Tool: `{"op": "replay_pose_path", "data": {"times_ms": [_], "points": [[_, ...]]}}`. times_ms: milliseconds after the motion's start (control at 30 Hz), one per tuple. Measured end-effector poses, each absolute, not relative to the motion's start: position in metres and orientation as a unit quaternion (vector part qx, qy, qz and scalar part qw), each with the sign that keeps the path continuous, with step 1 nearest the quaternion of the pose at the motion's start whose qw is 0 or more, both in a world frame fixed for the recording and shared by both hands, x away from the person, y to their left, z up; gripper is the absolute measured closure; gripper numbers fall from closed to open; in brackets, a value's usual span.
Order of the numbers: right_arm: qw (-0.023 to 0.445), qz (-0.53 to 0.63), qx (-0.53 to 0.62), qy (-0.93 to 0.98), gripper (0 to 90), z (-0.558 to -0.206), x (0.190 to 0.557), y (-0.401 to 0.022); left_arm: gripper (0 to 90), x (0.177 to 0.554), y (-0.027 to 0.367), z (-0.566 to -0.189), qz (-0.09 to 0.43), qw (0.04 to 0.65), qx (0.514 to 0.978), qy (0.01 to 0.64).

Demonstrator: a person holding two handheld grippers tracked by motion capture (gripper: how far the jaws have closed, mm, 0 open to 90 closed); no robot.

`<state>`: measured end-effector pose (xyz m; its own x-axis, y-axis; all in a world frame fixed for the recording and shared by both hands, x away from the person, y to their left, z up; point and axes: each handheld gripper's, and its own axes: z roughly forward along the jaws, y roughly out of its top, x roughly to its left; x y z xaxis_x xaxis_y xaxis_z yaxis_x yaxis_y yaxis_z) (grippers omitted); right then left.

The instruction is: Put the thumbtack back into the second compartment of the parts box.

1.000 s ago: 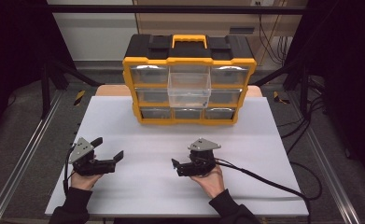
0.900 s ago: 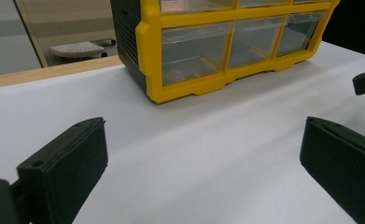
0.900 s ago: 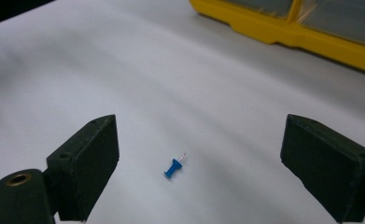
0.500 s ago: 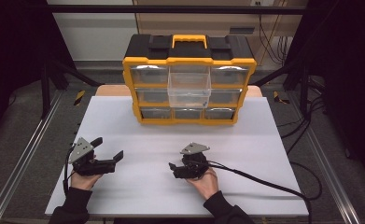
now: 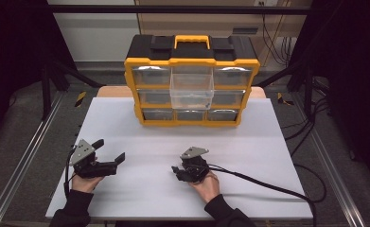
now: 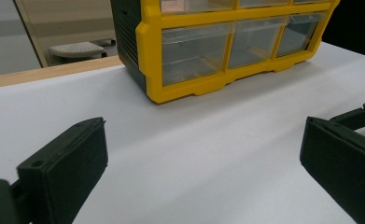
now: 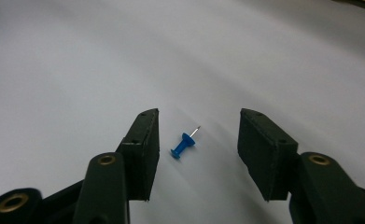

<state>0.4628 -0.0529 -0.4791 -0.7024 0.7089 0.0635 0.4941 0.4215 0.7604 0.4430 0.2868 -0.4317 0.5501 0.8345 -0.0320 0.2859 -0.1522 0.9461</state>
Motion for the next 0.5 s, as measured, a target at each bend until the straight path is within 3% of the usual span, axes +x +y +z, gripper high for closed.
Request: {"op": "replay_pose_path", "data": {"times_ms": [167, 500], "points": [[0.130, 0.394, 0.352, 0.839, 57.6, -0.480, 0.463, -0.049, 0.5, 0.443, 0.286, -0.432, 0.264, 0.518, 0.712, 0.393], [0.130, 0.378, 0.344, 0.850, 65.2, -0.482, 0.463, -0.044, 0.5, 0.443, 0.287, -0.431, 0.265, 0.518, 0.712, 0.392]]}}
